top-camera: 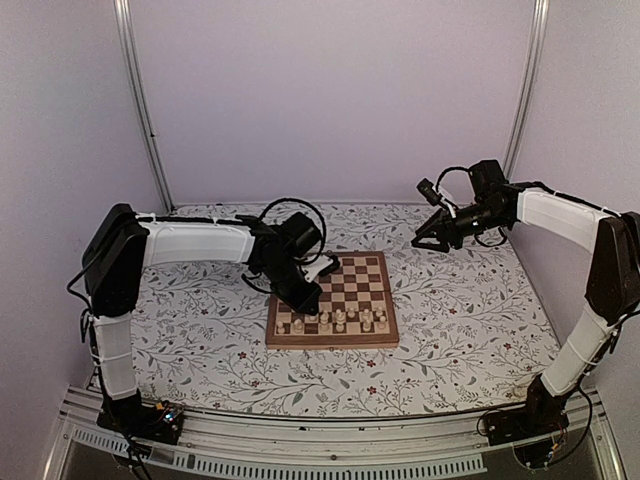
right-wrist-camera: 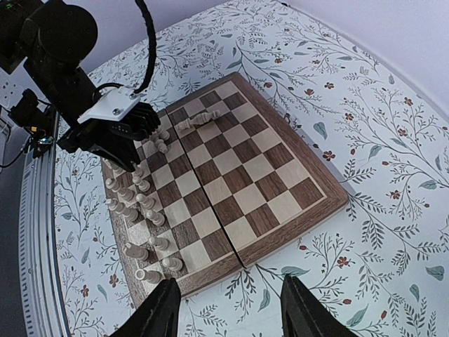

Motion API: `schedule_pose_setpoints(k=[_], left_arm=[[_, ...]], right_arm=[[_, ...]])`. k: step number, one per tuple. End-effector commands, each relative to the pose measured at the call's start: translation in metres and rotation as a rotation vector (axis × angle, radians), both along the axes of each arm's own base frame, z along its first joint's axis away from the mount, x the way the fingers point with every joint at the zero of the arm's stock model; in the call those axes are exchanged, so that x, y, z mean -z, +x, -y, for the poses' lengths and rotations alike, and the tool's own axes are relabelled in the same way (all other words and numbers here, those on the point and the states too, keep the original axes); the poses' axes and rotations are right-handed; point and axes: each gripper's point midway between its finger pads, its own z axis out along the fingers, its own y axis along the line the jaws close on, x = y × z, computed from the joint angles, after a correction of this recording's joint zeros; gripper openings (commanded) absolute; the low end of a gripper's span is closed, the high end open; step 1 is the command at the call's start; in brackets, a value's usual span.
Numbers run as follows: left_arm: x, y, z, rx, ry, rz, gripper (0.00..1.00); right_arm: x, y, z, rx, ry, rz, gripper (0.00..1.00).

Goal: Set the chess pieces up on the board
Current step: Place the chess piece on the chessboard.

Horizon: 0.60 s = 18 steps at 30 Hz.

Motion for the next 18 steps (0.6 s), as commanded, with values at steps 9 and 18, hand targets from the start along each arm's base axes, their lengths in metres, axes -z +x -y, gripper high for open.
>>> schedule_pose_setpoints(k=[9, 18], left_arm=[[0.002, -0.001, -0.005, -0.009, 0.039, 0.004, 0.35], [-0.087, 0.021, 0.000, -0.030, -0.073, 0.196, 0.41]], right_arm=[[0.004, -0.002, 0.000, -0.010, -0.003, -0.011, 0.51], [0.003, -0.003, 0.000, -0.013, -0.002, -0.009, 0.52]])
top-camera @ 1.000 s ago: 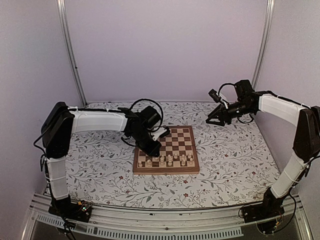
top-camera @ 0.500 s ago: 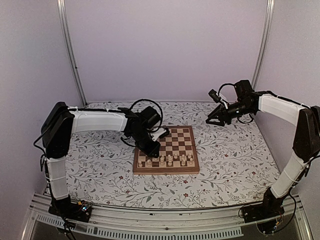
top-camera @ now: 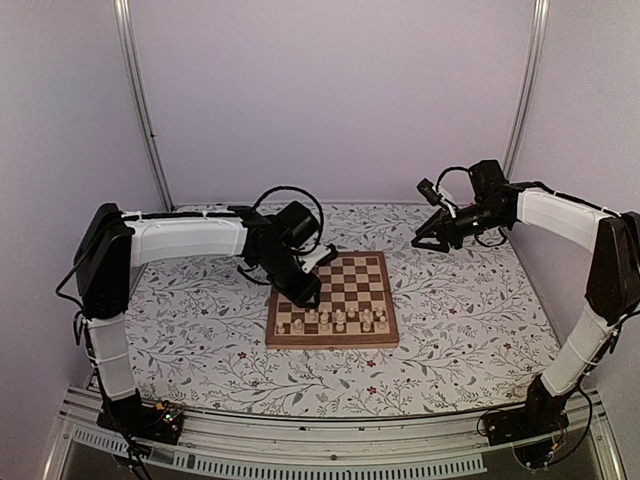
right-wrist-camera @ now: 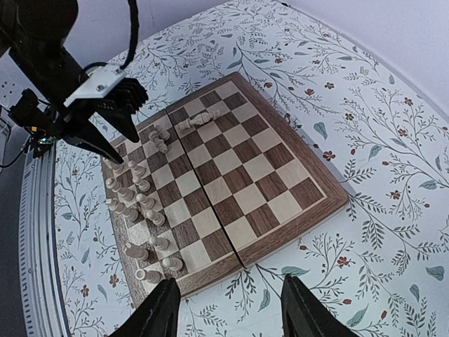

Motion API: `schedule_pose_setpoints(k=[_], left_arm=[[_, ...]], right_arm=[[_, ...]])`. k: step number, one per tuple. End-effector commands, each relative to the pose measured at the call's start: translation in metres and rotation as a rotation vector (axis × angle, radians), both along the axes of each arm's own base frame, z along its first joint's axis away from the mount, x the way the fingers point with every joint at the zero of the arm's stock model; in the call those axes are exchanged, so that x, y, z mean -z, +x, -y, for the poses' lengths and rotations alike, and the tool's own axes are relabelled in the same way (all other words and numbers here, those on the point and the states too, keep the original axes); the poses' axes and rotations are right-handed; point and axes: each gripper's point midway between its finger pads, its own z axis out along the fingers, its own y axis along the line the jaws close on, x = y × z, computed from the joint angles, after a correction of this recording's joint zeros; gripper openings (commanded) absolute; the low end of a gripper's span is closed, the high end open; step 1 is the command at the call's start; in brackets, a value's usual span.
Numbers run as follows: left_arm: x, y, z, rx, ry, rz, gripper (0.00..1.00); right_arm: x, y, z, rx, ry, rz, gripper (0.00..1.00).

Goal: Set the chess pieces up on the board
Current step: Place the chess piece on the chessboard, then pick up the chess piece from the chessboard.

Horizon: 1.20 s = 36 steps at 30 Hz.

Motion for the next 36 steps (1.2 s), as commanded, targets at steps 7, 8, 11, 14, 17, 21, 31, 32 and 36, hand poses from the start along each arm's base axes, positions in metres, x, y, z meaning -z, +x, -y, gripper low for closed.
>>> schedule_pose_setpoints(k=[7, 8, 11, 14, 17, 21, 31, 32, 36], left_arm=[[-0.049, 0.042, -0.017, -0.063, -0.022, 0.151, 0.35], [-0.043, 0.044, -0.018, -0.057, -0.014, 0.142, 0.35], [-0.027, 0.044, -0.020, -0.031, 0.017, 0.119, 0.35], [-0.012, 0.048, -0.030, -0.045, 0.066, 0.106, 0.37], [-0.005, 0.053, -0.035, -0.068, 0.070, 0.096, 0.37], [0.002, 0.057, -0.039, -0.086, 0.068, 0.087, 0.37], [0.021, 0.058, -0.039, -0.091, 0.067, 0.033, 0.26], [0.021, 0.058, -0.039, -0.090, 0.065, 0.026, 0.26], [0.023, 0.058, -0.039, -0.090, 0.062, 0.021, 0.24]], right_arm=[[0.007, -0.003, 0.000, -0.013, -0.009, -0.012, 0.51], [0.007, -0.003, 0.001, -0.013, -0.010, -0.011, 0.51], [0.007, -0.003, 0.000, -0.014, -0.012, -0.010, 0.51], [0.008, -0.003, 0.000, -0.015, -0.012, -0.013, 0.52], [0.009, -0.003, 0.000, -0.015, -0.013, -0.016, 0.51], [0.012, -0.002, 0.000, -0.015, -0.014, -0.023, 0.51], [0.015, -0.002, 0.000, -0.017, -0.016, -0.030, 0.51], [0.015, -0.002, 0.000, -0.016, -0.017, -0.030, 0.51], [0.016, -0.002, 0.000, -0.017, -0.017, -0.032, 0.51]])
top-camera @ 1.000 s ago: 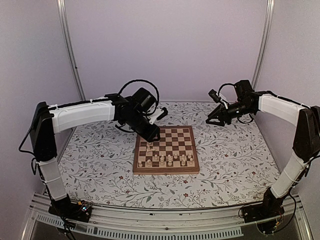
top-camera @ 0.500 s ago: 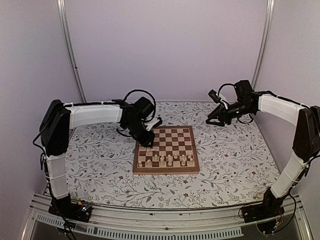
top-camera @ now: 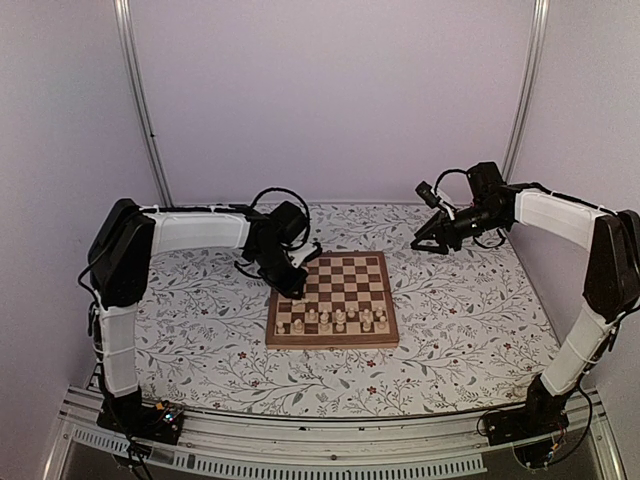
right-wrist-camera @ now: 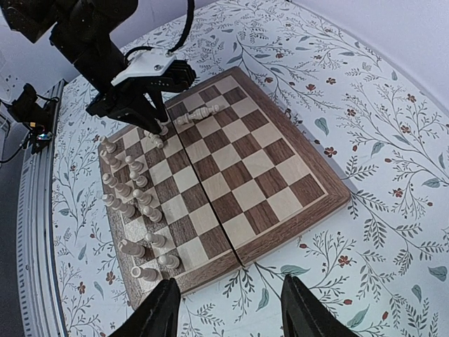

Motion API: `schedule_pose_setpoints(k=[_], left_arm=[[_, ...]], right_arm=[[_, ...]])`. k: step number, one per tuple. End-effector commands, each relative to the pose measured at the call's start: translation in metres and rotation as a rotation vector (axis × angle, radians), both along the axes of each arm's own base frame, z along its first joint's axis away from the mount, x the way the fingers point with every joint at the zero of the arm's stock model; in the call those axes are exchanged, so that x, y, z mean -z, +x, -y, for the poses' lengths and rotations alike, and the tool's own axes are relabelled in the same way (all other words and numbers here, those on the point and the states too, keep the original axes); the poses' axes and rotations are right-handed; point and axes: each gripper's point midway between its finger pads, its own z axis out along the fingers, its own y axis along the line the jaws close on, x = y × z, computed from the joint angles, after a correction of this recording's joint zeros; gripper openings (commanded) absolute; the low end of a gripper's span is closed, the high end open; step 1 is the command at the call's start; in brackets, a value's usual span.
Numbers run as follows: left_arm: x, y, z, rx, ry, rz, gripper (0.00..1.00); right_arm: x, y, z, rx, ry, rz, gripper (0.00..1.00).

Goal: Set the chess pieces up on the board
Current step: Pick up the chess piece from the chessboard.

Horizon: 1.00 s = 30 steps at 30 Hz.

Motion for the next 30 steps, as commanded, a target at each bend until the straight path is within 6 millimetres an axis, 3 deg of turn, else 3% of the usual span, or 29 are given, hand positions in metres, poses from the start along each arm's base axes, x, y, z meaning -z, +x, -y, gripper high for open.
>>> schedule_pose_setpoints(k=[1, 10, 19, 23, 30], left_arm=[[0.001, 0.004, 0.000, -0.002, -0.018, -0.011, 0.23], [-0.001, 0.005, 0.005, -0.006, -0.039, -0.013, 0.14], [-0.047, 0.007, -0.003, -0.031, -0.063, 0.073, 0.11], [-0.055, -0.002, -0.004, -0.024, -0.079, 0.079, 0.11], [-0.044, -0.038, 0.013, 0.062, -0.121, -0.013, 0.11]], right_arm=[[0.008, -0.003, 0.000, -0.006, -0.008, -0.027, 0.51], [0.008, -0.003, 0.000, -0.007, -0.007, -0.027, 0.51], [0.009, -0.003, 0.000, -0.008, -0.006, -0.030, 0.51], [0.009, -0.003, 0.000, -0.008, -0.006, -0.034, 0.51], [0.009, -0.003, 0.000, -0.009, -0.006, -0.033, 0.51]])
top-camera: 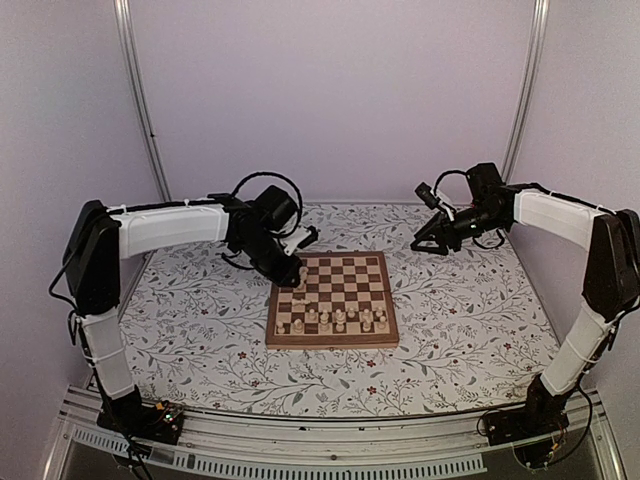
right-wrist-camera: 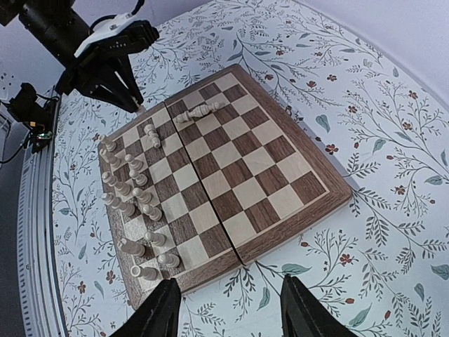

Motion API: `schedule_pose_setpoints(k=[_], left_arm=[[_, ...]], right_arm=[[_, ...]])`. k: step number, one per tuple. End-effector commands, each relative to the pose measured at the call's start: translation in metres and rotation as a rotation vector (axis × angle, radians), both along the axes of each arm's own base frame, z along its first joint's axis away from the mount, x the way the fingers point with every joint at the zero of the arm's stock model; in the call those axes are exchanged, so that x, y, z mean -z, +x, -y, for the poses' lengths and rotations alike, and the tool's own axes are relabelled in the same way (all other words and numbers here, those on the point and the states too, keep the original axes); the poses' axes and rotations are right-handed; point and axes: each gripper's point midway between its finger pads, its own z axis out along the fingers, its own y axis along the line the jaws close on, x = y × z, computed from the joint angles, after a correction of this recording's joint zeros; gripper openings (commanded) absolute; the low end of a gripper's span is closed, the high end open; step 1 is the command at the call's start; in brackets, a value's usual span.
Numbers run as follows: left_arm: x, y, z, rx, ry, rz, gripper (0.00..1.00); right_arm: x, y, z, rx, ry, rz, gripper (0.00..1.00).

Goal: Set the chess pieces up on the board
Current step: Place the chess piece on the chessboard.

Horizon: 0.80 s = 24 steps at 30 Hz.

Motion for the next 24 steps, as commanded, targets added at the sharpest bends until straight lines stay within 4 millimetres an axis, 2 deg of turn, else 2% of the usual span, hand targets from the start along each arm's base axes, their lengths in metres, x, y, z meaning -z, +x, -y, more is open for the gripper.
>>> schedule_pose_setpoints(k=[1, 10, 16, 24], left_arm=[[0.011, -0.033, 0.013, 0.072, -0.025, -0.079, 0.11], [0.029, -0.053, 0.020, 0.125, -0.007, -0.162, 0.12], [0.045, -0.053, 0.012, 0.117, 0.059, -0.177, 0.12], [0.055, -0.056, 0.008, 0.111, 0.089, -0.196, 0.14]], right_arm=[[0.007, -0.003, 0.000, -0.008, -0.003, -0.025, 0.51], [0.008, -0.003, 0.000, -0.009, -0.003, -0.029, 0.51], [0.006, -0.004, 0.000, -0.010, -0.003, -0.024, 0.51], [0.007, -0.004, 0.000, -0.010, -0.003, -0.026, 0.51]])
